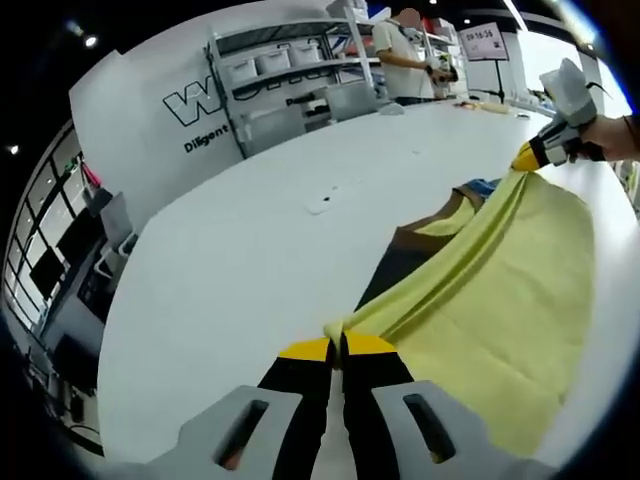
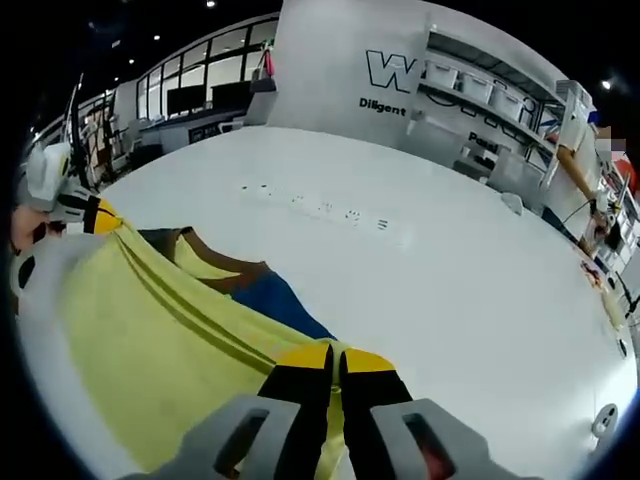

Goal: Fold the garment on the visible template until the final outline fits inside the template.

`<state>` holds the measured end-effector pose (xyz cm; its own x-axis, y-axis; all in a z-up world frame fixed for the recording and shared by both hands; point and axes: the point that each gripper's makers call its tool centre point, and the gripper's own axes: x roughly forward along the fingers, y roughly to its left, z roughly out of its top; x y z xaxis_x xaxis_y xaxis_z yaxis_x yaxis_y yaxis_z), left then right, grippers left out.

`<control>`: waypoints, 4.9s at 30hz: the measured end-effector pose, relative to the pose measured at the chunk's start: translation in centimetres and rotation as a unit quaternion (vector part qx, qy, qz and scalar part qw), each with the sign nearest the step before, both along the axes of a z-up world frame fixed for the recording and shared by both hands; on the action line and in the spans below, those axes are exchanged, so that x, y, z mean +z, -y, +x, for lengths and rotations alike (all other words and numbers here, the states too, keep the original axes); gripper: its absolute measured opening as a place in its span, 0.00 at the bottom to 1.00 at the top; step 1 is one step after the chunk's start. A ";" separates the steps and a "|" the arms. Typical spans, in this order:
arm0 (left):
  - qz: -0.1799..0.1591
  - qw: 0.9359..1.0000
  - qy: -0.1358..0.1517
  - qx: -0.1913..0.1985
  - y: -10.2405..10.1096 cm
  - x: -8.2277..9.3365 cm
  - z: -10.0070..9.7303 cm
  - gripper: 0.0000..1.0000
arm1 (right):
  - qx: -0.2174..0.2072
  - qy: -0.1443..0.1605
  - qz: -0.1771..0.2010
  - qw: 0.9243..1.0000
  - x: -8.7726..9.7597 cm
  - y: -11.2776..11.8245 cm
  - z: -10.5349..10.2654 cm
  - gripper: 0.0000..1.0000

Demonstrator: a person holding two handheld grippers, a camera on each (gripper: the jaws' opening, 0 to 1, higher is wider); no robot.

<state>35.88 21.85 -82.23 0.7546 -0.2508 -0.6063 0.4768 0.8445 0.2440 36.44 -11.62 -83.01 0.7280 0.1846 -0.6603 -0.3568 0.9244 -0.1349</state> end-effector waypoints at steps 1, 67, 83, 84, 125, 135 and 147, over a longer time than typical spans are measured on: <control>0.002 1.000 0.000 -0.002 0.0 -0.1 0.1 0.05 | 0.000 -0.002 -0.001 1.000 -0.2 0.0 0.0 0.00; 0.262 0.892 0.041 -0.366 1.0 0.0 -0.7 0.20 | 0.409 -0.022 -0.245 0.879 -0.5 -0.1 -2.0 0.23; 0.237 0.895 0.034 -0.377 1.7 -0.5 -1.0 0.05 | 0.352 -0.036 -0.206 0.912 -1.0 1.0 -2.1 0.00; 0.260 0.887 0.040 -0.380 1.3 -0.5 -0.8 0.04 | 0.349 -0.034 -0.204 0.914 -0.9 1.1 -2.0 0.00; -0.042 0.993 -0.065 -0.089 -0.1 -0.7 3.5 0.05 | 0.126 -0.037 -0.120 0.984 -0.2 1.9 2.3 0.00; -0.045 0.995 -0.079 -0.036 0.0 -1.5 3.8 0.05 | 0.105 -0.052 -0.123 0.985 -0.9 2.4 2.4 0.00; -0.017 0.996 -0.073 -0.038 0.1 -1.6 3.9 0.05 | 0.065 -0.050 -0.129 0.988 -0.9 4.4 2.7 0.00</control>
